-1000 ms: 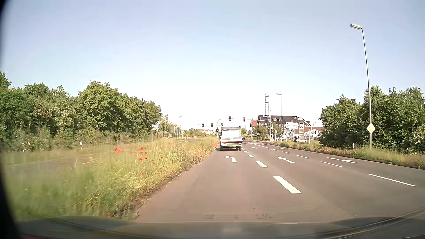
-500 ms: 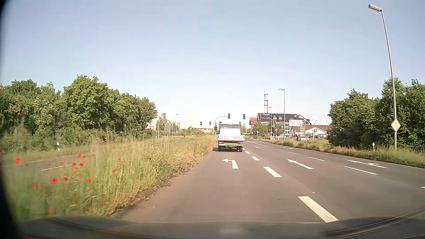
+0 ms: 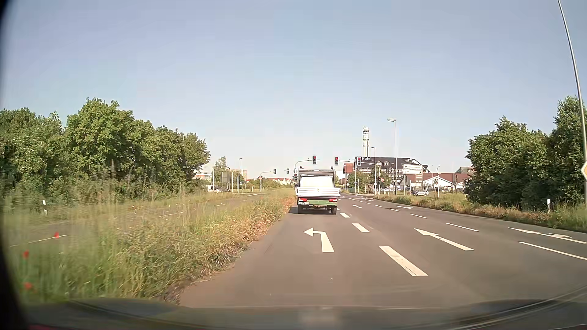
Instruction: Follow the waypoints while adhering to traffic rules and regulations
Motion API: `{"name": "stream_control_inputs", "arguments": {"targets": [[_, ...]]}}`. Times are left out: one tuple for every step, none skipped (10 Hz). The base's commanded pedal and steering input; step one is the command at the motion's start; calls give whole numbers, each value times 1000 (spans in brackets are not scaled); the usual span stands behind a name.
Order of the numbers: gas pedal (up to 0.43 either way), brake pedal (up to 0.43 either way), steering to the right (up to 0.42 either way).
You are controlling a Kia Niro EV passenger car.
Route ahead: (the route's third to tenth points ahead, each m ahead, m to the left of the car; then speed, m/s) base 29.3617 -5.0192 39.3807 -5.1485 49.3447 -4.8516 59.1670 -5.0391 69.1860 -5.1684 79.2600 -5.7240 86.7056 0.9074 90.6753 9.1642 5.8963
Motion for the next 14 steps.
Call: {"name": "stream_control_inputs", "arguments": {"targets": [[0,37,6],[0,43,5],[0,49,5],[0,49,5],[0,49,5],[0,49,5],[0,49,5],[0,55,4],[0,73,2],[0,91,2],[0,104,2],[0,128,2],[0,134,2],[0,140,2]]}}
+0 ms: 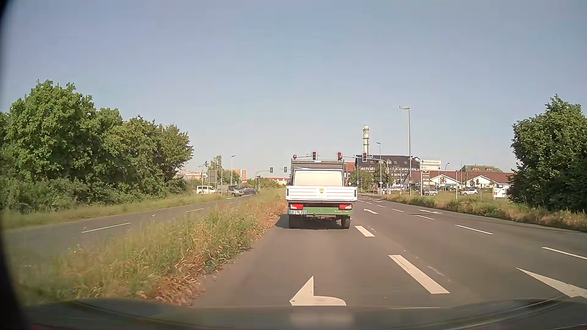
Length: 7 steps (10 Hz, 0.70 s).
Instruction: Follow the waypoints while adhering to traffic rules and regulations
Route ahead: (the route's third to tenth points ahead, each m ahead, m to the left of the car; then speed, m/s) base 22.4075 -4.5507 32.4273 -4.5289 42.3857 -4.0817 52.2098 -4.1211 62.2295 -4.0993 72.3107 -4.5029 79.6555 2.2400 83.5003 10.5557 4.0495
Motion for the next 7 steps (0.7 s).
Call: {"name": "stream_control_inputs", "arguments": {"targets": [[0,152,2],[0,171,2],[0,183,2],[0,183,2],[0,189,2],[0,195,2],[0,201,2]]}}
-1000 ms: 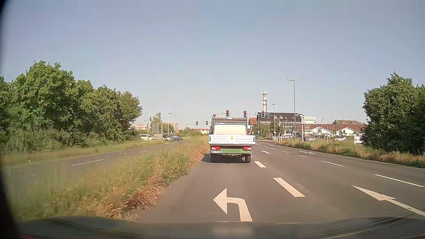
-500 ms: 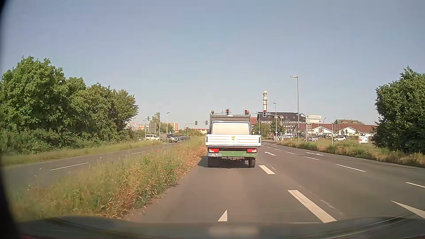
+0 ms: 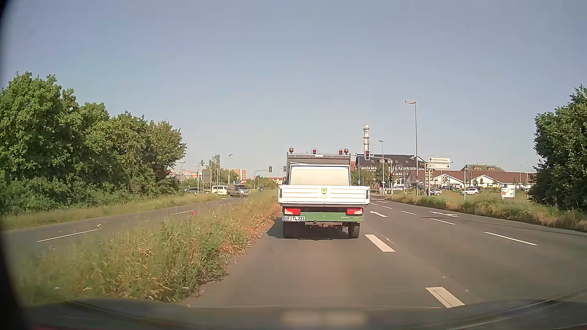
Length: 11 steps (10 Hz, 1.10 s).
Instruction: Follow the waypoints while adhering to traffic rules and regulations
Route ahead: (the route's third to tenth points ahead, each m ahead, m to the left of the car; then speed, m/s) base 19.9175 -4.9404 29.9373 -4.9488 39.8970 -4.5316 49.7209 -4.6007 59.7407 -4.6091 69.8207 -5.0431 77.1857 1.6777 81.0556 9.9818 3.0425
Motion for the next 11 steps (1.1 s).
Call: {"name": "stream_control_inputs", "arguments": {"targets": [[0,207,2],[0,220,2],[0,226,2],[0,226,2],[0,226,2],[0,226,2],[0,232,2],[0,232,2],[0,226,2],[0,226,2],[0,226,2]]}}
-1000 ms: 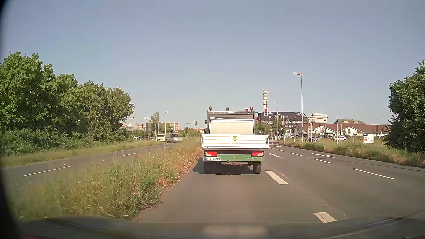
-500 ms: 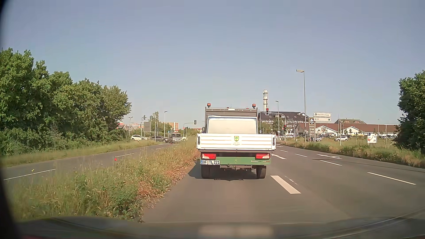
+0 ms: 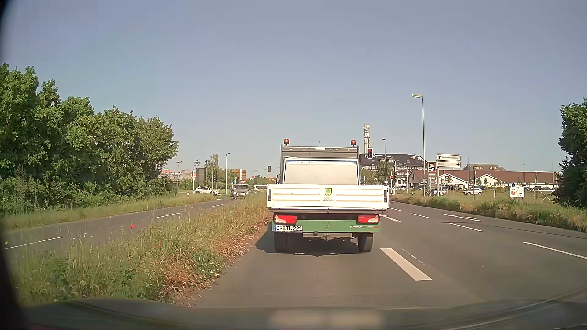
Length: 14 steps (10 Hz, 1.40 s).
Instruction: Follow the waypoints while adhering to traffic rules and regulations
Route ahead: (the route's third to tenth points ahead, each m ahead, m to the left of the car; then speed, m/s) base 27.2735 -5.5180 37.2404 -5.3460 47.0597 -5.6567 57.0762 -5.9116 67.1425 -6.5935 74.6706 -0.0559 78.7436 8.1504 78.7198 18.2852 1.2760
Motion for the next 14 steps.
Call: {"name": "stream_control_inputs", "arguments": {"targets": [[0,226,2],[0,226,2],[0,220,2],[0,220,2],[0,213,2],[0,213,2],[0,207,2],[0,207,2],[0,207,2],[0,207,2],[0,213,2],[0,207,2],[0,213,2],[0,213,2]]}}
